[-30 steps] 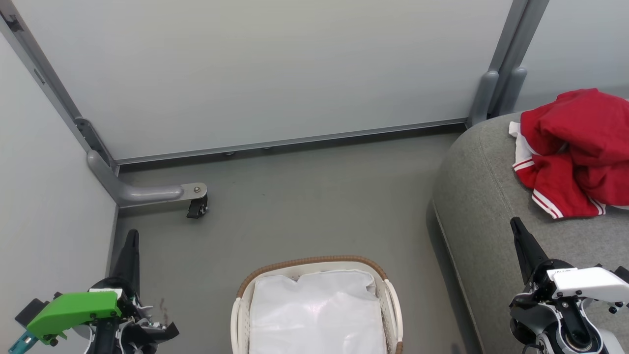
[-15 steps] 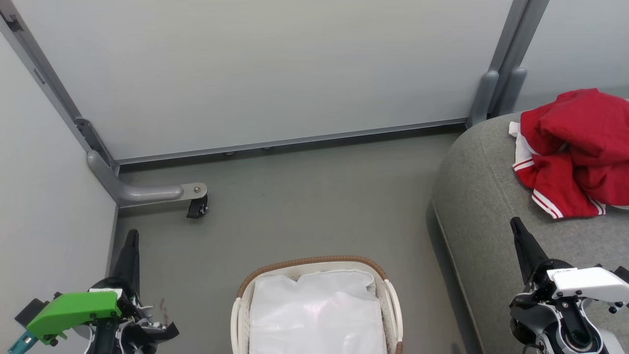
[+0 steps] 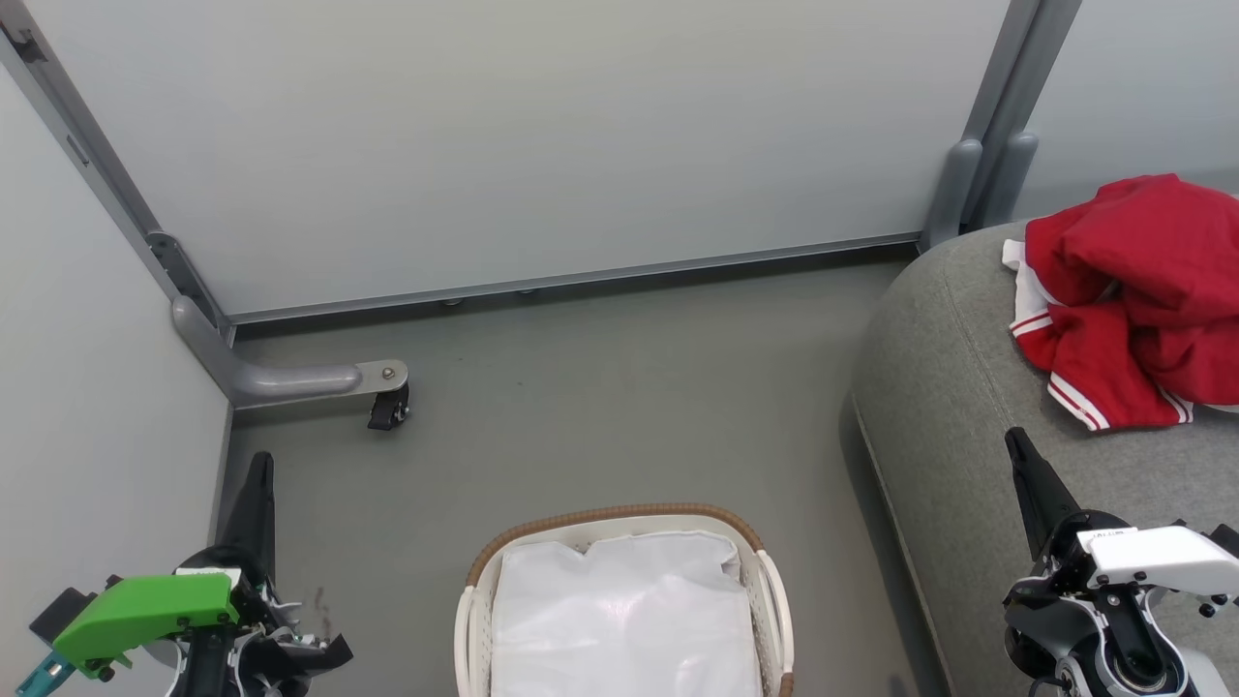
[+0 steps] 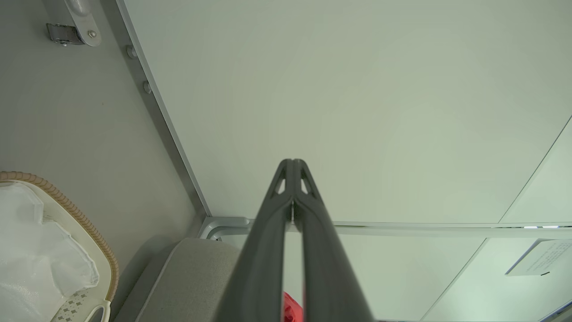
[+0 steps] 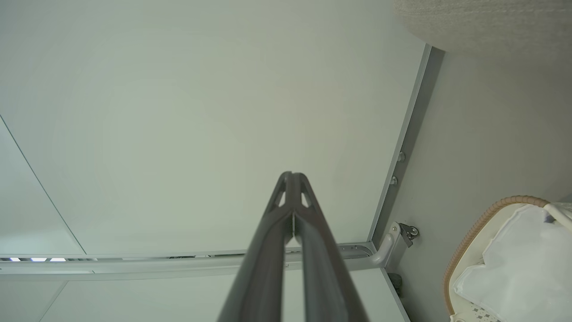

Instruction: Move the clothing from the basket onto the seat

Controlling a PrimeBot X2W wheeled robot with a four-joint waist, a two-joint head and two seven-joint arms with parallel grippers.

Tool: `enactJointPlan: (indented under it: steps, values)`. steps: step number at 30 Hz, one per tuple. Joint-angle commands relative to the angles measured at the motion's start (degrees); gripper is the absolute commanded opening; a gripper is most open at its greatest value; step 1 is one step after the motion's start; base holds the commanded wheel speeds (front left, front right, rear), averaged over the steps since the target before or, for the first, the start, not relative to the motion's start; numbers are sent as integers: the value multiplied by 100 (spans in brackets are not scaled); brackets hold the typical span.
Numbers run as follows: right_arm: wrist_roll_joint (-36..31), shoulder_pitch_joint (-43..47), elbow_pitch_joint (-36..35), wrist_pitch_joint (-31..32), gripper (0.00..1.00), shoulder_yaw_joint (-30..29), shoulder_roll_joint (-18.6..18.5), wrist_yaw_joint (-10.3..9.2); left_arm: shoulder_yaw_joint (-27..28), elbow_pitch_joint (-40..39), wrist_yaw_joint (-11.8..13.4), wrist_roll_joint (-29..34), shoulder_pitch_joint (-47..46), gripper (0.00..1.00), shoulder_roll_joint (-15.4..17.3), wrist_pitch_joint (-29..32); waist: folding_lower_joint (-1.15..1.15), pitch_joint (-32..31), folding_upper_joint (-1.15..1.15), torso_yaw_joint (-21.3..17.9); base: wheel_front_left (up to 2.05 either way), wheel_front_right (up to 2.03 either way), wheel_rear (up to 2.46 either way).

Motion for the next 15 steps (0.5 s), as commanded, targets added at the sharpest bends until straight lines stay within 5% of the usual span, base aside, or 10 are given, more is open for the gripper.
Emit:
enactJointPlan:
  steps: [1,15]
  values:
    - [20,58,-16,8,0,-12,-36,0,11,-7,-35,-18,-60,0,31,20,0,0,0,0,0,0,0]
    - [20,58,-16,7,0,-11,-36,0,10,-8,-35,-18,-60,0,31,20,0,0,0,0,0,0,0]
